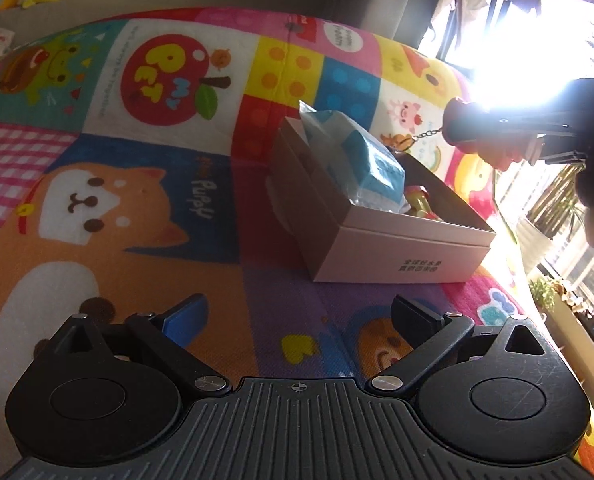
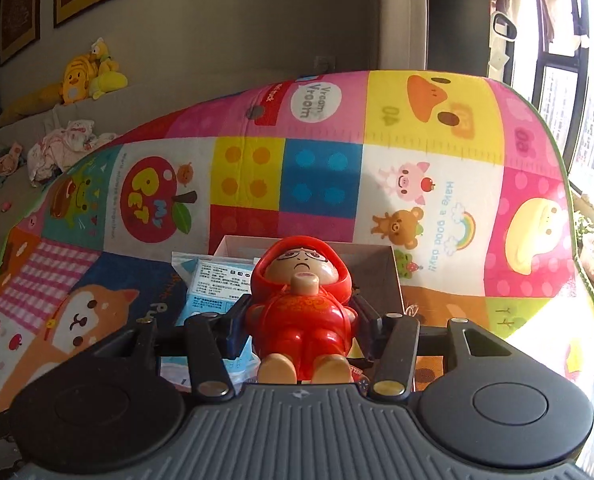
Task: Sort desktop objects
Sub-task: 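Carry the red doll over the pink box with the right tool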
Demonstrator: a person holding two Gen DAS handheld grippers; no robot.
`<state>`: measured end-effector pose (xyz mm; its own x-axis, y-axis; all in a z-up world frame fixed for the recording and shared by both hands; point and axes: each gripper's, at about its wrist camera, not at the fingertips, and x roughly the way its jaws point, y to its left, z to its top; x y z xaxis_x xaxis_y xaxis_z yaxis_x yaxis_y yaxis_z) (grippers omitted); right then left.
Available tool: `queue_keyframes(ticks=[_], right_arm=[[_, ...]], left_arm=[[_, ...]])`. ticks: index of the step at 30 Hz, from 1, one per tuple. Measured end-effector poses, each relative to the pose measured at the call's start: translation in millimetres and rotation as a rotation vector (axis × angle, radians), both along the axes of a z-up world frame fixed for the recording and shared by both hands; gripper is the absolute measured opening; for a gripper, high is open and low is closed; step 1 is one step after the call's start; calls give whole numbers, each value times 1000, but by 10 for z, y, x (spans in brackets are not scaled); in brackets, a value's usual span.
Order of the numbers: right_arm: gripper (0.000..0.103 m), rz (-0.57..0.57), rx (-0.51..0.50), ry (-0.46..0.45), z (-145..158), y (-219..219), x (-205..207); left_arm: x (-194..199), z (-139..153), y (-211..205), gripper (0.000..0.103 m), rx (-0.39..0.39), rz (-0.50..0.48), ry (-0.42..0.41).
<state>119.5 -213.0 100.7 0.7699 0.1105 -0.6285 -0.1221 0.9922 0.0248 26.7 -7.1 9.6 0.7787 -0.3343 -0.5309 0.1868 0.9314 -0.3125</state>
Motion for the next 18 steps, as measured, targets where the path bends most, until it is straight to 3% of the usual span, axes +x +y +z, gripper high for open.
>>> queue_keyframes(ticks=[6, 8, 13, 15, 18], right_arm=[[52, -31, -62, 125, -496, 128, 315], [53, -32, -61, 90, -432, 131, 269], [72, 19, -3, -62, -65, 236, 138], [74, 66, 45, -31, -96, 356, 172], [70, 55, 8, 15, -301, 582, 265]], left_arm=[[8, 2, 85, 102, -35, 14, 17], [17, 3, 114, 102, -45, 27, 26], [25, 9, 107, 103, -49, 28, 27], [37, -10, 84, 103, -41, 20, 36], [35, -18, 85, 103, -38, 25, 35]])
